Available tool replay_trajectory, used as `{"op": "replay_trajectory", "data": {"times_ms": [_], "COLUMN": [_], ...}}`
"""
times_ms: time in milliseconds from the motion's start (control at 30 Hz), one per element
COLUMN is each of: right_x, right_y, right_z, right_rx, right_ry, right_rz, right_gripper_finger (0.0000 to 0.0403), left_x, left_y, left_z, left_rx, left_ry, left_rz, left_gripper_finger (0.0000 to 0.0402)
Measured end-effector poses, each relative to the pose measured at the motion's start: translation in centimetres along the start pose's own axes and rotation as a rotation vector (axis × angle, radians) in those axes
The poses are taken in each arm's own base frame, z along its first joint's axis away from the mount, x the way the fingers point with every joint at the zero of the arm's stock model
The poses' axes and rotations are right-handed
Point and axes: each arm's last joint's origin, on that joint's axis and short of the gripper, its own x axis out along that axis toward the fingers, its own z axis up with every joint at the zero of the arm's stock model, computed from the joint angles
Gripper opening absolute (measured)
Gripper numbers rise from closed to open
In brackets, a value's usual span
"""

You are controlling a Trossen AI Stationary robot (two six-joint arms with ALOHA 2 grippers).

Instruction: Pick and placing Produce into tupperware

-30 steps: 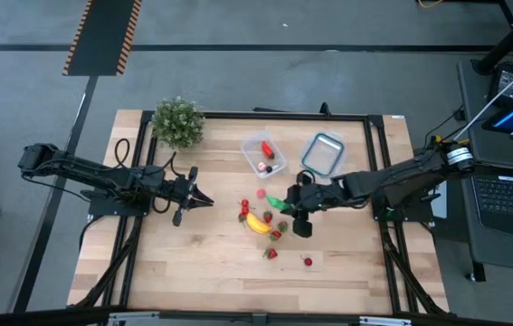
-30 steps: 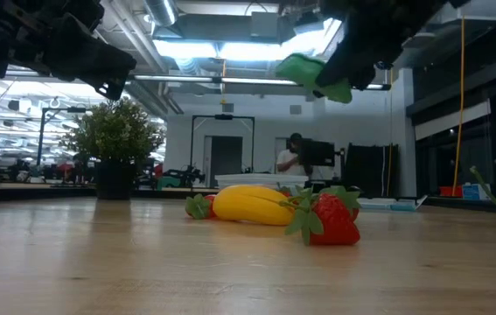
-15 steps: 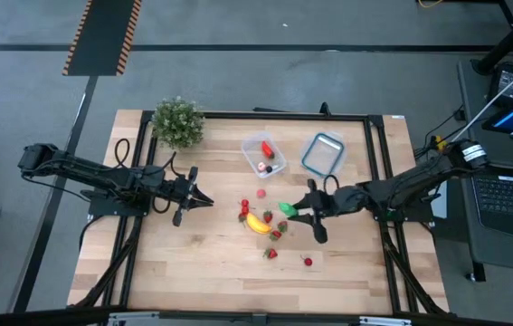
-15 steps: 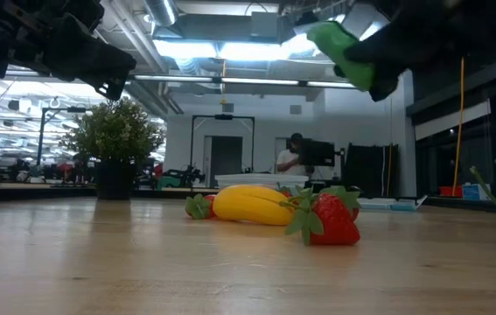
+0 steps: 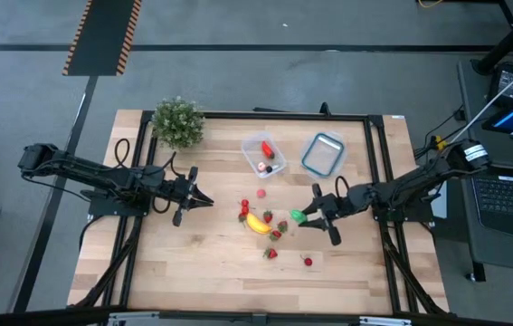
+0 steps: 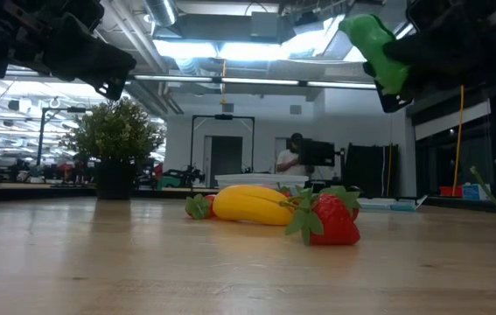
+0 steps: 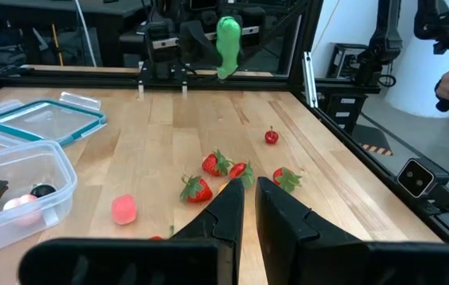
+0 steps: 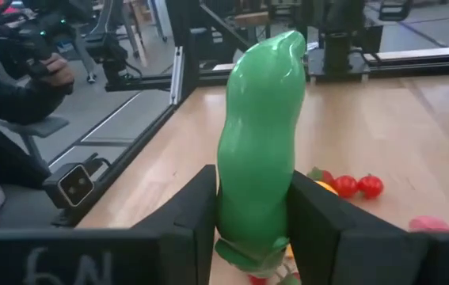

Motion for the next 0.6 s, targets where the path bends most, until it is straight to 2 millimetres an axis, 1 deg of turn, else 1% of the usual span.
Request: {"op": "replay_trajectory", "data": {"times_ms": [167, 367, 467, 600], "right_x": [-0.1, -0.2, -0.2, -0.3], "right_y": [-0.6, -1.4, -1.6, -1.8], "right_z": [0.0, 0.0, 0.1, 0.0], "right_rx": [0.004, 0.005, 0.009, 0.035], "right_ry": [-0.012, -0.033, -0.045, -0.049], "right_rz": [-0.052, -0.259, -0.334, -0.388], "right_gripper_finger": [0.0121, 0.0121, 0.0121, 0.0121], "left_x": [0.0, 0.0, 0.0, 0.0], "left_y": [0.0, 0.0, 0.0, 0.0], "left_z": [0.0, 0.0, 0.0, 0.0], "left_rx": [0.0, 0.0, 0.0, 0.0], "left_ry": [0.0, 0.0, 0.0, 0.0], "left_rz": [0.0, 0.0, 0.0, 0.0], "left_gripper_finger": [0.0027, 0.0027, 0.0027, 0.0027]}}
